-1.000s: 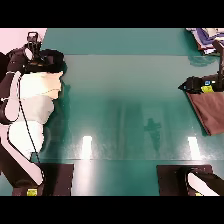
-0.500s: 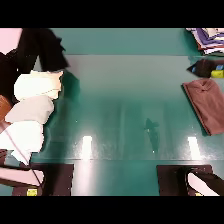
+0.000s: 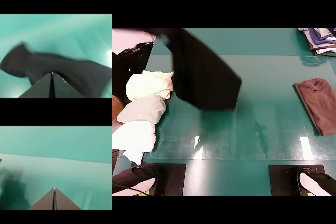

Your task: Fold the shirts.

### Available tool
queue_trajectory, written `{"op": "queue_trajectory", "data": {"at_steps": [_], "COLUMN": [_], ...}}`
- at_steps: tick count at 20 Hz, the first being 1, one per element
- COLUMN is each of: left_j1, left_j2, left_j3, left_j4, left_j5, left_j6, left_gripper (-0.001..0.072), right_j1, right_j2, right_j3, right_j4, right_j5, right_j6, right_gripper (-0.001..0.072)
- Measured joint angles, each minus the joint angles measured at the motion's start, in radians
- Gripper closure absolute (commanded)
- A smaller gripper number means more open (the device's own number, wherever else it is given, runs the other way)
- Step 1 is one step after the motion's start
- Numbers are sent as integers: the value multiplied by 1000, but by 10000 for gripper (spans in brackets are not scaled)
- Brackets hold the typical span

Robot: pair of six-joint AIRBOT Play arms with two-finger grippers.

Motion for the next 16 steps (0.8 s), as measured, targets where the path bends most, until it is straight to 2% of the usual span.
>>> {"op": "queue_trajectory", "data": {"at_steps": [3,4,5,6,10,13,16], "left_j1": [-166,-215,-254,-290,-310,-195,-23], "left_j2": [8,10,10,11,14,12,-23], "left_j3": [-204,-276,-340,-400,-498,-505,-519], "left_j4": [-17,-37,-57,-76,-56,-10,-48], "left_j5": [24,64,99,136,192,182,156], "left_j6": [-42,-51,-56,-58,-57,-54,-37], "left_gripper": [683,553,258,140,157,157,157], "right_j1": [0,0,0,0,0,0,0], "right_j2": [0,0,0,0,0,0,0], "right_j3": [15,18,19,20,23,23,23], "right_j4": [0,0,0,0,0,1,2], "right_j5": [37,49,61,71,114,139,168], "right_j6": [-1,-2,-2,-2,-2,-2,-2], "right_gripper": [693,693,693,693,693,694,694]}}
